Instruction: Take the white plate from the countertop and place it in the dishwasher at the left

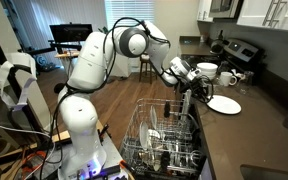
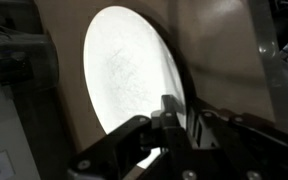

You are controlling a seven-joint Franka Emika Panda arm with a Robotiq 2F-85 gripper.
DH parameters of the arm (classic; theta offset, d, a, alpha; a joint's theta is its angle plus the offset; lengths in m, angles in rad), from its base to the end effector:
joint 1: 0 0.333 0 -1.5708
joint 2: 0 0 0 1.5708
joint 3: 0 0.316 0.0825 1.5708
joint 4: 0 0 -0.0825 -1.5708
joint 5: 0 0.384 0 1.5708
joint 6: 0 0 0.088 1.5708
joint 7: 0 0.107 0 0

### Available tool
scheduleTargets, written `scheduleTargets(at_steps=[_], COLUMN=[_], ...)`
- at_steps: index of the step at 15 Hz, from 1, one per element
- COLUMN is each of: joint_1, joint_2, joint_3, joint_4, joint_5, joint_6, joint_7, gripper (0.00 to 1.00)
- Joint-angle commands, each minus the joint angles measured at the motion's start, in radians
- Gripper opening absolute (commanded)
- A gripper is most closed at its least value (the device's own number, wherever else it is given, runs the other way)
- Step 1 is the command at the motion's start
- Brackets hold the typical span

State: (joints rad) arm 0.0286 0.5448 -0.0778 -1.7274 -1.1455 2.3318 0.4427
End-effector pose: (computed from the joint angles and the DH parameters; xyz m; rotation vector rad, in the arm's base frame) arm 0.6804 -0.0432 0.2833 2.2530 0.3873 0.2582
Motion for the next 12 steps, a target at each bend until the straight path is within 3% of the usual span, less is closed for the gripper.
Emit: scheduleTargets(at_steps=[1,12], joint_1=[-0.003,0.04], joint_2=[0.013,-0.074], joint_3=[-0.008,-0.009], joint_4=[0.016,-0.044], joint_5=[-0.029,-0.208], joint_6=[0.021,-0.127], joint_7=[-0.031,-0.016], gripper=[0.02,0.04])
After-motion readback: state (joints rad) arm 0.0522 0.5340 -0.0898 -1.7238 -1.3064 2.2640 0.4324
